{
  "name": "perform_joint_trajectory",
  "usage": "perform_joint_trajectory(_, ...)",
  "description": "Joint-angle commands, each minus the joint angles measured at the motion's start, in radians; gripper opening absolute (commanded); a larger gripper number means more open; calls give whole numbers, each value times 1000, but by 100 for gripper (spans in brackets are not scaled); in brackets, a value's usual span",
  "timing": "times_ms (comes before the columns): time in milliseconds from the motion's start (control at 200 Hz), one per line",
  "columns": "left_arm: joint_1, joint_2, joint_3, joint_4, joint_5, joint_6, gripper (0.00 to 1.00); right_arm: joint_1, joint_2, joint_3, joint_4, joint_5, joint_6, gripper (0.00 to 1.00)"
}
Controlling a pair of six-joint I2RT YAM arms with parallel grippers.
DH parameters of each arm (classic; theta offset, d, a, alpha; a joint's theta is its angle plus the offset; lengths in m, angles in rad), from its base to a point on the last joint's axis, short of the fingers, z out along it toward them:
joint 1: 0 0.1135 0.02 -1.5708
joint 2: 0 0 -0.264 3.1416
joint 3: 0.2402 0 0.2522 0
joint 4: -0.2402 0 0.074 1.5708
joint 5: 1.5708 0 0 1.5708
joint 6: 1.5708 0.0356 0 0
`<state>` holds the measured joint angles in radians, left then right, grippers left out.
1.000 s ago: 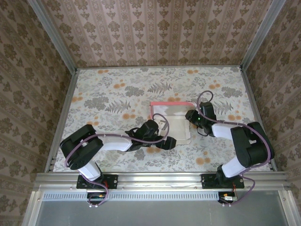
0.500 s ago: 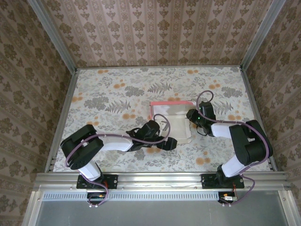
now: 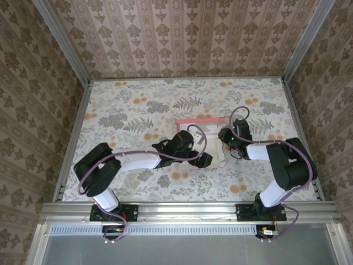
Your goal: Fold the paper box
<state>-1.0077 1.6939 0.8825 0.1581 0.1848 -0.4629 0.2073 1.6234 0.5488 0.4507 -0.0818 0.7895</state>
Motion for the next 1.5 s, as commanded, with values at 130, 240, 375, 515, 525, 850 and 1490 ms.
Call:
perform_joint_trajectory(130, 6, 72, 20, -11, 16, 27, 100, 4, 37, 2, 75, 16, 23, 32)
perform_joint_trajectory(240, -2, 79, 6, -2, 17, 17, 100, 4, 47, 3, 94, 23, 24, 30)
perform_joint_trajectory(375, -11, 79, -10, 3, 16, 11, 100, 4, 60, 0, 142, 16, 27, 30)
perform_joint_trajectory(515, -19, 78, -20, 6, 19, 2, 100, 7, 75, 0, 182, 7, 27, 29)
perform_joint_trajectory(525, -20, 77, -19, 6, 20, 1, 100, 7, 75, -1, 183, 8, 26, 29)
perform_joint_trajectory(850, -30, 81, -25, 18, 15, -10, 100, 24, 83, 2, 208, -15, 20, 18)
perform_joint_trajectory(1490, -31, 93, -21, 21, -5, -12, 100, 77, 64, 15, 118, -68, -44, 22)
